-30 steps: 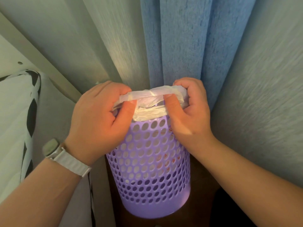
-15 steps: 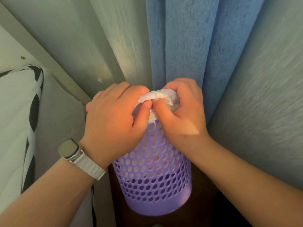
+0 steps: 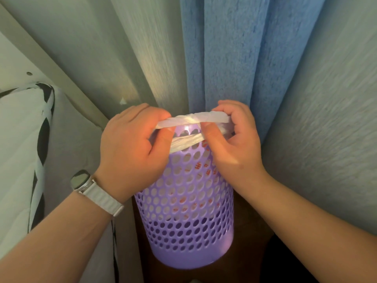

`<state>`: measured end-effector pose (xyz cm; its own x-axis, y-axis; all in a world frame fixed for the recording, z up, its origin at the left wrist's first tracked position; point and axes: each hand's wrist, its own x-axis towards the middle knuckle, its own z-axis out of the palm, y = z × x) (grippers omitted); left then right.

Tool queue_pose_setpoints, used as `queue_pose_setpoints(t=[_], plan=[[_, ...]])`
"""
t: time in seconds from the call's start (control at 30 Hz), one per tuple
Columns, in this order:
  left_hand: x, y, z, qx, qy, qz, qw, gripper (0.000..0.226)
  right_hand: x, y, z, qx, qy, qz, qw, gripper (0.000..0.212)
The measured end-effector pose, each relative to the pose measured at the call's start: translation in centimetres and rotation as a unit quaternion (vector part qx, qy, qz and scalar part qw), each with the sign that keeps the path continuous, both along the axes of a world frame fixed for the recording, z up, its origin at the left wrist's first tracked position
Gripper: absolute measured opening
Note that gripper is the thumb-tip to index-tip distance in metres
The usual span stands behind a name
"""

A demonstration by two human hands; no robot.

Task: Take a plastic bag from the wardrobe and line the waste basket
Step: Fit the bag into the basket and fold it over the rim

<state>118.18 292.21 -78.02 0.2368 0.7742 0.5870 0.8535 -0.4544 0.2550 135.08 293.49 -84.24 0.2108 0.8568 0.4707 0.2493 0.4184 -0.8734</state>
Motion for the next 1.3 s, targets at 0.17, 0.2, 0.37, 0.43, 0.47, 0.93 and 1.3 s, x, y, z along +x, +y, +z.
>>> queue_pose_setpoints(t=[0.17, 0.2, 0.37, 0.43, 0.47, 0.93, 1.3], plan=[[0.0, 0.0, 0.3, 0.031, 0.047, -0.021, 0.998, 0.022, -0.1, -0.1, 0.1, 0.010, -0.036, -0.032, 0.999, 0.025], [0.2, -0.1, 0.3, 0.041, 0.063, -0.017, 0.997, 0.024, -0.2, -0.2, 0.3, 0.013, -0.046, -0.037, 0.998, 0.027], [2.0, -1.0, 0.0, 0.050, 0.092, 0.018, 0.994, 0.023, -1.2, -0.4, 1.0, 0.027, -0.077, -0.048, 0.995, 0.027], [1.7, -0.8, 0.0, 0.044, 0.088, 0.020, 0.995, 0.020, -1.5, -0.6, 1.0, 0.024, -0.080, -0.044, 0.996, 0.025], [1.5, -0.6, -0.1, 0.038, 0.088, 0.017, 0.995, 0.020, -1.5, -0.6, 0.9, 0.022, -0.081, -0.040, 0.996, 0.024], [-0.6, 0.6, -0.3, 0.002, 0.005, -0.019, 1.000, 0.019, 0.6, 0.5, 0.0, 0.030, -0.044, -0.008, 0.999, 0.030], [0.1, 0.1, 0.0, 0.031, 0.046, -0.017, 0.998, 0.032, 0.0, 0.2, 0.2, 0.044, -0.044, -0.032, 0.998, 0.024]])
